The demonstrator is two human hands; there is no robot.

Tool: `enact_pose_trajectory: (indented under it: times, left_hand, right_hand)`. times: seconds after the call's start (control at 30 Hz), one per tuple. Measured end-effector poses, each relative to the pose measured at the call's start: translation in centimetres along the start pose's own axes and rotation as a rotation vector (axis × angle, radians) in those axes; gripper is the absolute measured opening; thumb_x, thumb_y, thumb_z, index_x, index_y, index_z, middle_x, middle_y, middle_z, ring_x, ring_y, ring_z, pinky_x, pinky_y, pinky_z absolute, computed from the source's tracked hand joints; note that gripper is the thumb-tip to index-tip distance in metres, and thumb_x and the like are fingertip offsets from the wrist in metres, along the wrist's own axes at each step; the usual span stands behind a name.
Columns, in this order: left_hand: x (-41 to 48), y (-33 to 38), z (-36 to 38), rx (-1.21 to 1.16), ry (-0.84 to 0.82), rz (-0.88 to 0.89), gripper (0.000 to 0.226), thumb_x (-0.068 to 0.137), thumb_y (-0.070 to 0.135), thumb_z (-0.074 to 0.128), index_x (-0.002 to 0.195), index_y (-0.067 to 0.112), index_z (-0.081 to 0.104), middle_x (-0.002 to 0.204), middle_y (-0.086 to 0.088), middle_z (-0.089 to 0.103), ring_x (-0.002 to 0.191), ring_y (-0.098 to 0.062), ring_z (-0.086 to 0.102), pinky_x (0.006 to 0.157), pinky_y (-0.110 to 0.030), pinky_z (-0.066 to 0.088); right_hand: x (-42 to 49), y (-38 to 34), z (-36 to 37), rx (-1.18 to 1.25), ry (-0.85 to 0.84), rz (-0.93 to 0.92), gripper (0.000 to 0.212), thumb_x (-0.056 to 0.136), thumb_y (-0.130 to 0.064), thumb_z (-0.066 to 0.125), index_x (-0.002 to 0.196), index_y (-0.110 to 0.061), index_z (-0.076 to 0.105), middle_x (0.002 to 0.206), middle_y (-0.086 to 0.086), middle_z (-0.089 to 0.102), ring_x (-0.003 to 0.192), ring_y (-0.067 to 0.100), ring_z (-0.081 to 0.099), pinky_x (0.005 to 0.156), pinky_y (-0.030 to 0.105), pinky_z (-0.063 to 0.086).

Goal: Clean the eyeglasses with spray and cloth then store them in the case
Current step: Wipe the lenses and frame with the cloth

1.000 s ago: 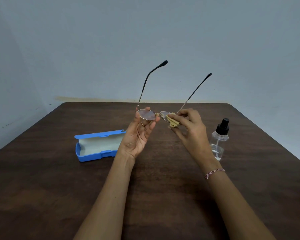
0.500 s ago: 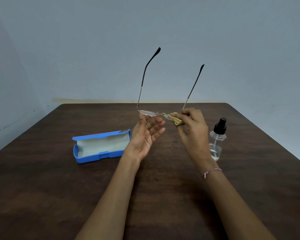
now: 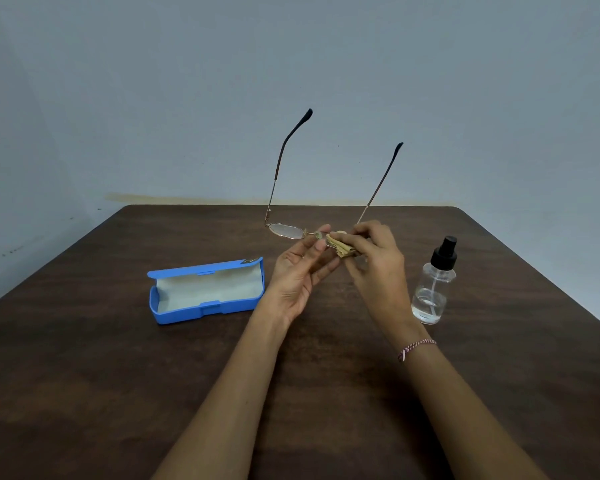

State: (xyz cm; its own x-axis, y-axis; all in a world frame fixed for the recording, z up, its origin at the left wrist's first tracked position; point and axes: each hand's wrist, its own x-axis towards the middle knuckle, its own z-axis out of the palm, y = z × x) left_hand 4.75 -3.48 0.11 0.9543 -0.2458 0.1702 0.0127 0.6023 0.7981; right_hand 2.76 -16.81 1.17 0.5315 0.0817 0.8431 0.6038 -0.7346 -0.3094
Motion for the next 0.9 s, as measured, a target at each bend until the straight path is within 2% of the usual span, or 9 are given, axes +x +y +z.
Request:
enact_pose_trajectory:
  times: [0.07,0.17,0.27,0.37,0.47,0.53,0.63,0.77,0.9]
  left_hand:
    - [0.1,0.1,-0.3,-0.004,0.003,0.019,0.031,0.074,0.014,0.062,0.105,0.014,0.066,0.092,-0.001,0.073,0.078,-0.009,0.069,0.068,-0.023,0.058]
    - [0.1,0.2,-0.8,-0.027,0.002,0.036,0.028,0.073,0.013,0.063,0.099,0.017,0.072,0.089,-0.001,0.073,0.079,-0.01,0.069,0.066,-0.024,0.058]
    - [0.0,0.5,-0.7,-0.019,-0.012,0.041,0.037,0.071,0.017,0.065,0.109,0.017,0.064,0.091,0.001,0.073,0.081,-0.008,0.069,0.065,-0.022,0.057]
    - [-0.1,0.7,-0.6,-0.001,-0.028,0.054,0.048,0.063,0.022,0.07,0.11,0.017,0.062,0.09,0.001,0.074,0.08,-0.008,0.07,0.065,-0.021,0.056]
    - [0.0,0.7,-0.8,-0.003,-0.026,0.057,0.04,0.07,0.017,0.066,0.11,0.016,0.063,0.094,-0.003,0.073,0.081,-0.013,0.071,0.067,-0.025,0.057]
    - [0.0,0.7,-1.0,0.013,-0.004,0.06,0.038,0.075,0.015,0.063,0.113,0.017,0.062,0.101,-0.005,0.072,0.085,-0.016,0.071,0.069,-0.028,0.058]
    - [0.0,0.7,-1.2,0.057,0.015,0.065,0.036,0.077,0.014,0.062,0.112,0.019,0.061,0.105,-0.005,0.071,0.088,-0.018,0.071,0.069,-0.029,0.058]
    - [-0.1,0.5,-1.1,0.131,0.005,0.049,0.029,0.085,0.003,0.058,0.108,0.02,0.063,0.103,-0.002,0.072,0.089,-0.018,0.071,0.072,-0.028,0.059]
    - [-0.1,0.5,-1.0,0.131,-0.011,0.045,0.036,0.075,0.007,0.064,0.11,0.018,0.063,0.104,-0.003,0.072,0.089,-0.017,0.07,0.076,-0.028,0.058]
  right_hand:
    - [0.1,0.0,0.1,0.023,-0.026,-0.03,0.039,0.072,0.006,0.073,0.109,-0.005,0.068,0.101,0.01,0.056,0.098,0.009,0.043,0.087,0.004,0.035]
    - [0.1,-0.2,0.1,0.048,-0.076,-0.092,0.044,0.076,0.005,0.071,0.118,-0.005,0.063,0.103,0.009,0.058,0.099,0.013,0.047,0.089,0.013,0.039]
    - [0.1,-0.3,0.1,0.085,-0.098,-0.14,0.038,0.078,0.003,0.07,0.115,-0.005,0.065,0.104,0.006,0.06,0.098,0.016,0.054,0.087,0.021,0.045]
    - [0.1,-0.3,-0.1,0.16,-0.086,-0.115,0.031,0.08,0.001,0.069,0.109,-0.008,0.068,0.1,0.001,0.062,0.093,0.013,0.058,0.08,0.019,0.05]
    - [0.3,-0.4,-0.3,0.33,-0.046,0.092,0.02,0.083,-0.006,0.069,0.102,-0.009,0.071,0.093,-0.001,0.065,0.082,0.007,0.061,0.069,0.02,0.052]
    - [0.5,-0.6,-0.5,0.526,-0.024,0.352,0.015,0.084,-0.012,0.068,0.098,-0.008,0.07,0.086,0.001,0.069,0.075,0.01,0.064,0.063,0.024,0.054]
    - [0.8,-0.4,-0.8,0.789,0.009,0.676,0.014,0.083,-0.013,0.068,0.095,-0.007,0.067,0.071,0.004,0.068,0.054,0.008,0.061,0.053,0.018,0.051]
    - [0.6,0.2,-0.5,0.933,0.042,0.849,0.008,0.083,-0.016,0.067,0.087,-0.008,0.067,0.057,-0.003,0.063,0.048,0.003,0.054,0.051,0.013,0.048]
    - [0.6,0.2,-0.3,1.07,0.043,0.9,0.018,0.078,-0.023,0.067,0.088,-0.008,0.067,0.063,-0.003,0.067,0.054,0.004,0.057,0.058,0.013,0.05]
